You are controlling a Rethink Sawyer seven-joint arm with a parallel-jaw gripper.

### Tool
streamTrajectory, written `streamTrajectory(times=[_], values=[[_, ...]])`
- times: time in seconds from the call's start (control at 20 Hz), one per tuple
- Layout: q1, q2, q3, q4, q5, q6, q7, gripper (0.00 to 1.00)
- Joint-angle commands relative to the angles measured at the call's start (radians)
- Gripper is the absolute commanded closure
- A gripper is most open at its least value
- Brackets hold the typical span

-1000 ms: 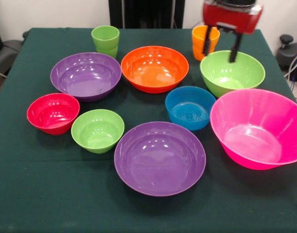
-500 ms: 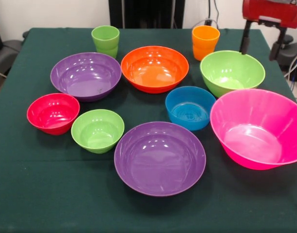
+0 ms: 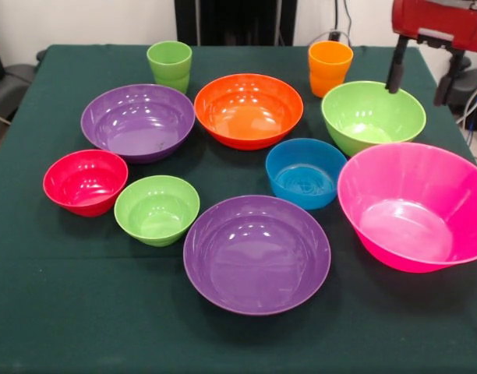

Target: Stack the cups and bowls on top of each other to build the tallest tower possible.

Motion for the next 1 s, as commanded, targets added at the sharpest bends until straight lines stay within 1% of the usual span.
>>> streamTrajectory(times=[0.05, 0.25, 0.35, 0.4, 0.5, 0.8, 0.9, 1.0], values=[[-0.004, 0.075, 0.014, -0.017, 0.028, 0.089, 0.214, 0.0], [0.022, 0.086, -0.036, -0.019, 0.044, 0.105, 0.275, 0.0], [0.045, 0.102, -0.07, -0.032, 0.059, 0.122, 0.323, 0.0], [0.06, 0.118, -0.087, -0.051, 0.075, 0.143, 0.362, 0.0], [0.08, 0.142, -0.114, -0.063, 0.096, 0.144, 0.409, 0.0], [0.085, 0.17, -0.124, -0.047, 0.15, 0.128, 0.453, 0.0], [0.095, 0.189, -0.145, -0.053, 0.158, 0.12, 0.486, 0.0], [0.084, 0.198, -0.135, -0.052, 0.162, 0.101, 0.478, 0.0]])
